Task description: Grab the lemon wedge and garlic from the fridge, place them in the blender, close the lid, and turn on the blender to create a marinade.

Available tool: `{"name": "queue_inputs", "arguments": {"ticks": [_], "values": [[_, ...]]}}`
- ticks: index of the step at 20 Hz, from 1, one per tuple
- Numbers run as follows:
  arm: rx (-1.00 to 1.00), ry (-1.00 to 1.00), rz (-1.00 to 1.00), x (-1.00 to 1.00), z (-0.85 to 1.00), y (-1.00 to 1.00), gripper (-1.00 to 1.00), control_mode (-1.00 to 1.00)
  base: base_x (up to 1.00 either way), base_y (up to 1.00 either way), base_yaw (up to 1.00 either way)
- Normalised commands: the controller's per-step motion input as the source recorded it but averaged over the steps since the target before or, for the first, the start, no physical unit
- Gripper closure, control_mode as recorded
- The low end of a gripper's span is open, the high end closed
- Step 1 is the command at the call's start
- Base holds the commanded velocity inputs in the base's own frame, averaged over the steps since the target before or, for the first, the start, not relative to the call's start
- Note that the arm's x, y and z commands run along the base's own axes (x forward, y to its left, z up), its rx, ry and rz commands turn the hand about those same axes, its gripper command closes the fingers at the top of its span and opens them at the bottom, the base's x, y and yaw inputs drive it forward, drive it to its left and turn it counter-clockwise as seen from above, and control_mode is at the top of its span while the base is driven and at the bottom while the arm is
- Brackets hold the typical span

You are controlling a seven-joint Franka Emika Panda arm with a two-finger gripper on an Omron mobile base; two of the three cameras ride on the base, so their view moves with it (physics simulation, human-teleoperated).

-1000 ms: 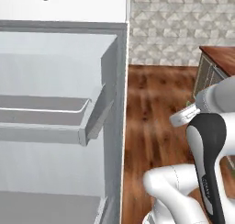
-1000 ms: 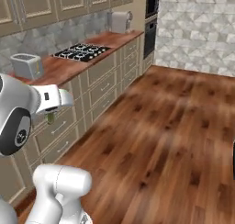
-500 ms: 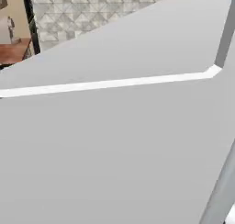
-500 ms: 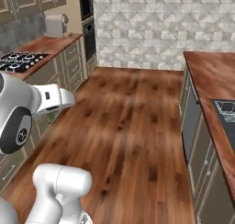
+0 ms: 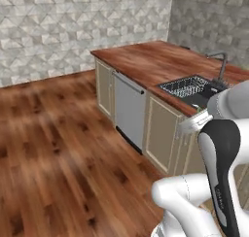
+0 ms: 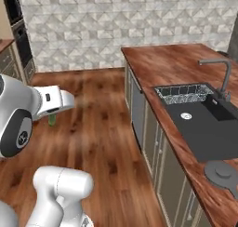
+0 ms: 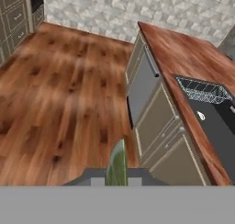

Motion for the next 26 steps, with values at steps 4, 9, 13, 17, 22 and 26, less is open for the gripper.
{"name": "queue_inputs", "arguments": {"ticks": [4, 9, 13, 17, 22, 26], "values": [[0.0, 0.0, 0.0, 0.0, 0.0, 0.0, 1.0, 1.0, 0.0, -0.48, -0.56], [0.0, 0.0, 0.0, 0.0, 0.0, 0.0, 1.0, 1.0, 0.04, -0.52, -0.59], [0.0, 0.0, 0.0, 0.0, 0.0, 0.0, 1.0, 1.0, 0.01, -0.39, -0.59], [0.0, 0.0, 0.0, 0.0, 0.0, 0.0, 1.0, 1.0, 0.0, -0.12, -0.61], [0.0, 0.0, 0.0, 0.0, 0.0, 0.0, 1.0, 1.0, 0.11, -0.04, -0.57], [0.0, 0.0, 0.0, 0.0, 0.0, 0.0, 1.0, 1.0, 0.4, 0.0, -0.48]]}}
